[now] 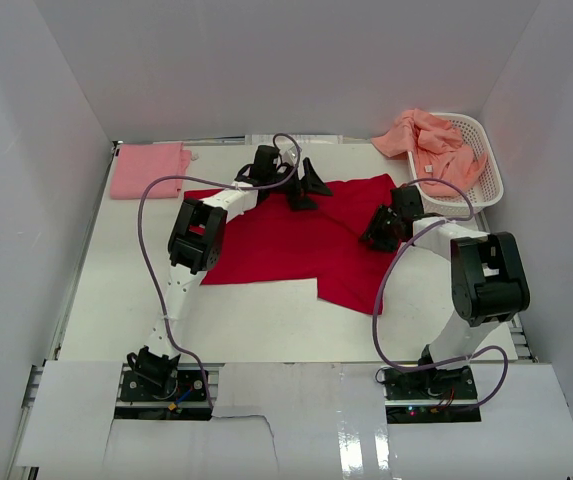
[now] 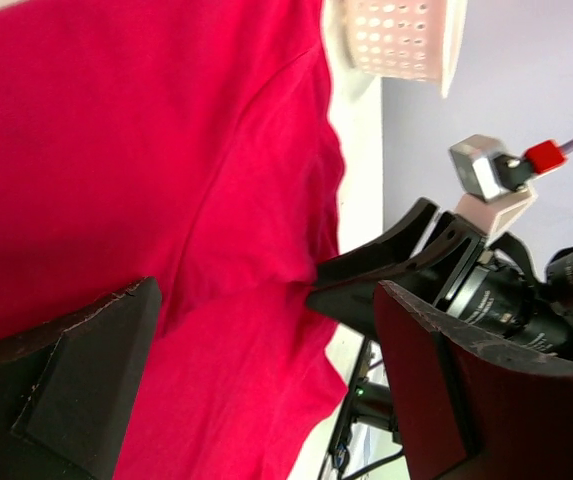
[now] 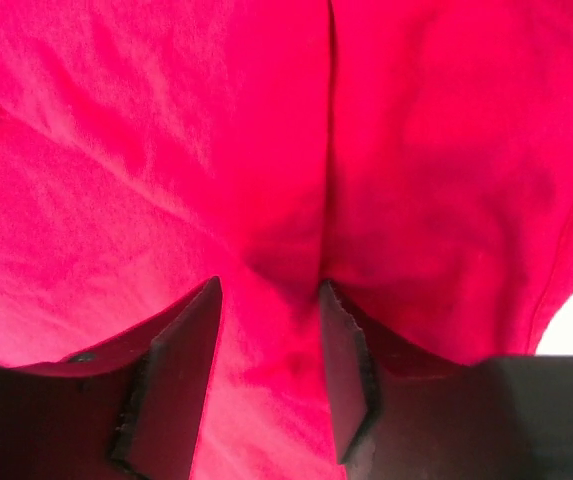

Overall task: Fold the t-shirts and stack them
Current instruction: Fold the flattened tshirt in 1/3 of the way

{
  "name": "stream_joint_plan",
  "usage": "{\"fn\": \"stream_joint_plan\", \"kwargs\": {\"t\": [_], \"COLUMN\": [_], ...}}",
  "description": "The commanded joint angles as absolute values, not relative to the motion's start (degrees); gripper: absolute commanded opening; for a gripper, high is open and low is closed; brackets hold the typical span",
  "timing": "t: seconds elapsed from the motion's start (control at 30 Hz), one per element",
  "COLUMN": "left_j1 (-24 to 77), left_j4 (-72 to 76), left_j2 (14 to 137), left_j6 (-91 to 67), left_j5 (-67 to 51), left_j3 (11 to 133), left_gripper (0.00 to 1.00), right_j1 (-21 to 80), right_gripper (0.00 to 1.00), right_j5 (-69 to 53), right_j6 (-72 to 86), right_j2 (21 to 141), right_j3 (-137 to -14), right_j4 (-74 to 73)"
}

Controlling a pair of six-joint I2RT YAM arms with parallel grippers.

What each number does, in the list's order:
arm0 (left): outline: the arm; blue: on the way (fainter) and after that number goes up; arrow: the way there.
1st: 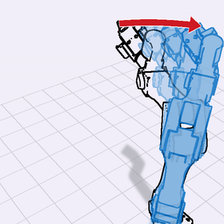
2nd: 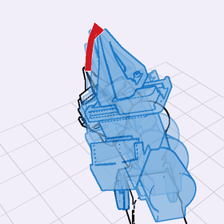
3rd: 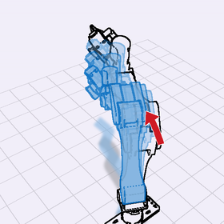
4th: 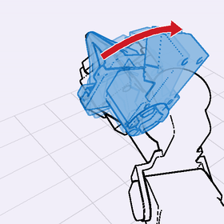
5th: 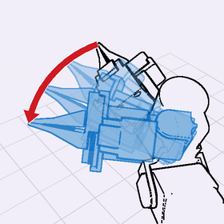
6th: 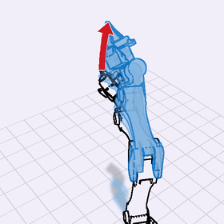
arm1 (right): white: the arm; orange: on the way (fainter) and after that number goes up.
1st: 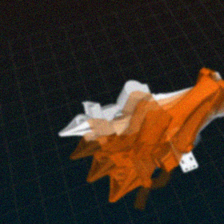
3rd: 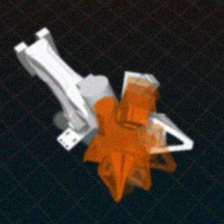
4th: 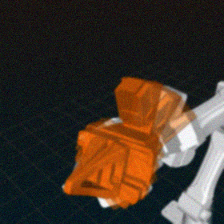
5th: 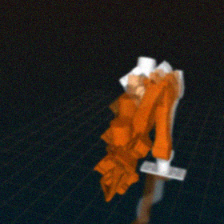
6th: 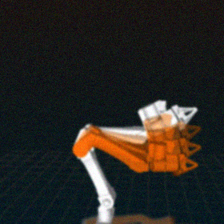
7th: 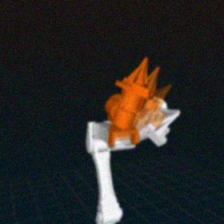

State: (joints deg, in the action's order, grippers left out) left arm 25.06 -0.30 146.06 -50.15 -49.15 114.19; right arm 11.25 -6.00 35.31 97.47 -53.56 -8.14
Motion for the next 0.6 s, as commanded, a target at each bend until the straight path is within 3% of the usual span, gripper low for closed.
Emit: {"fn": "stream_joint_plan", "kwargs": {"t": [0.0,0.23,0.57], "left_j1": [25.05,25.05,25.05], "left_j4": [-3.16,-3.95,-4.22], "left_j2": [143.44,143.35,143.88], "left_j6": [-47.11,-46.06,-46.05], "left_j5": [-47.90,-47.29,-47.29], "left_j3": [113.73,113.29,113.64], "left_gripper": [0.98,0.98,0.98], "right_j1": [10.99,10.99,10.99], "right_gripper": [0.45,0.38,0.41], "right_j5": [-4.83,-4.92,-3.96], "right_j6": [34.63,34.45,33.58], "right_j2": [98.70,98.79,97.65], "right_j3": [-55.72,-57.04,-58.53], "right_j4": [-6.07,-6.33,-8.88]}}
